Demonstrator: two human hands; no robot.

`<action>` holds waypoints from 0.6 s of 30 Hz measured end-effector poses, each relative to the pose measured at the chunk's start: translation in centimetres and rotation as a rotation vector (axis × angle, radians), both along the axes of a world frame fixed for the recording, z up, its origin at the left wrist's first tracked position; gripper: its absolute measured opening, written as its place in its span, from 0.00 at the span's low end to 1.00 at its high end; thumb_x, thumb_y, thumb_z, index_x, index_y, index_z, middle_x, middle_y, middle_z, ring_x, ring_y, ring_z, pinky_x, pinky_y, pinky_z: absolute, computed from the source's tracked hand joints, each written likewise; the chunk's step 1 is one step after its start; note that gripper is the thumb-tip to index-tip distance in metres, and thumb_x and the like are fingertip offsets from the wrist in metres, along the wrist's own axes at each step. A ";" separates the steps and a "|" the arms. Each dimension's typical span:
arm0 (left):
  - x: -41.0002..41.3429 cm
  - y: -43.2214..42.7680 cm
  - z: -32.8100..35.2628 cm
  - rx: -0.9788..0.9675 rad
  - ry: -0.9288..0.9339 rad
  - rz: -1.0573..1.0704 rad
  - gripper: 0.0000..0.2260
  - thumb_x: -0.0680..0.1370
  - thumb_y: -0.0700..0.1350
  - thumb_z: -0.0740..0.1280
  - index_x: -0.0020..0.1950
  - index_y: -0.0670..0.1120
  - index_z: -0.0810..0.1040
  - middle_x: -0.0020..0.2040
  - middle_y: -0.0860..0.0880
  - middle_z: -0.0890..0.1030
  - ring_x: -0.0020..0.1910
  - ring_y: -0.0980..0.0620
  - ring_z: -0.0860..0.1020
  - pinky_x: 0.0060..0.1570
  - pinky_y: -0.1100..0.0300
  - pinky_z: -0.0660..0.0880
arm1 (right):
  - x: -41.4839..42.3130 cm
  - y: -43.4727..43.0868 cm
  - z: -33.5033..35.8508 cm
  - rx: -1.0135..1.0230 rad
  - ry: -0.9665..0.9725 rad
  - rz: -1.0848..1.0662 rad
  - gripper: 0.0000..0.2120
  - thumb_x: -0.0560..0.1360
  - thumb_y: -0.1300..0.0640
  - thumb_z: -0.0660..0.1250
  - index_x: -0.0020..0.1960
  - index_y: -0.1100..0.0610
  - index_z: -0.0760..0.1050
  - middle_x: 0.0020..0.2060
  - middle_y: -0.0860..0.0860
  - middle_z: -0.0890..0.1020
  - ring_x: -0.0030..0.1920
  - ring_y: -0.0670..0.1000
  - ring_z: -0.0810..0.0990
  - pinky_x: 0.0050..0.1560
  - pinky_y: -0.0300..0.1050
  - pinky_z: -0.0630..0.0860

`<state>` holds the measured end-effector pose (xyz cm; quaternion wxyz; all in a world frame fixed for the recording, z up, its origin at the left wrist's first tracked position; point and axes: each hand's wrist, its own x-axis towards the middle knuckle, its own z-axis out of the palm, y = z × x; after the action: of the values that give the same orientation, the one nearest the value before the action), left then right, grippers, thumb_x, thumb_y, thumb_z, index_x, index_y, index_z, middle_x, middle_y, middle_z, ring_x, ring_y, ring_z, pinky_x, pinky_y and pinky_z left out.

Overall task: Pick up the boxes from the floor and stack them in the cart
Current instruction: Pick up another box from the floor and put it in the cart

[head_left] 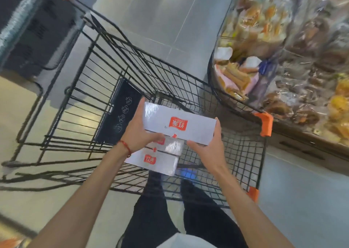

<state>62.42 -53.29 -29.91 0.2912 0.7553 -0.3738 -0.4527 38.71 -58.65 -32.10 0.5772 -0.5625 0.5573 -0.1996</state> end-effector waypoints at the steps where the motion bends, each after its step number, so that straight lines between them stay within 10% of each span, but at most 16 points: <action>1: 1.0 -0.6 -1.1 -0.004 0.004 -0.021 0.53 0.65 0.42 0.82 0.78 0.58 0.50 0.65 0.66 0.68 0.61 0.65 0.71 0.58 0.73 0.68 | 0.8 -0.3 -0.8 0.002 0.003 -0.009 0.45 0.68 0.54 0.82 0.74 0.37 0.58 0.66 0.45 0.77 0.67 0.45 0.77 0.69 0.58 0.76; 7: 6.0 -2.5 -7.9 0.051 0.039 -0.124 0.55 0.65 0.49 0.82 0.80 0.56 0.47 0.68 0.59 0.71 0.66 0.61 0.72 0.67 0.56 0.71 | 4.5 -1.6 -6.0 0.014 0.015 -0.027 0.46 0.71 0.60 0.80 0.71 0.26 0.57 0.64 0.35 0.76 0.67 0.40 0.75 0.70 0.52 0.75; 10: 7.5 -2.9 -10.9 0.091 0.057 -0.147 0.58 0.65 0.45 0.82 0.81 0.56 0.43 0.72 0.54 0.69 0.71 0.53 0.69 0.72 0.45 0.69 | 6.0 -1.8 -8.2 0.033 0.018 -0.050 0.42 0.70 0.57 0.81 0.75 0.38 0.61 0.65 0.42 0.78 0.66 0.44 0.77 0.67 0.53 0.78; 18: 7.8 -2.0 -17.5 0.214 0.124 -0.119 0.54 0.70 0.35 0.76 0.81 0.55 0.40 0.63 0.59 0.72 0.60 0.61 0.73 0.59 0.62 0.73 | 7.3 -1.2 -14.2 0.123 0.016 -0.058 0.36 0.66 0.60 0.80 0.66 0.46 0.63 0.59 0.48 0.79 0.61 0.43 0.80 0.58 0.42 0.81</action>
<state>70.22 -55.33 -47.37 0.2040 0.7292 -0.3487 -0.5524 46.02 -59.86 -46.34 0.6002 -0.5113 0.5890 -0.1770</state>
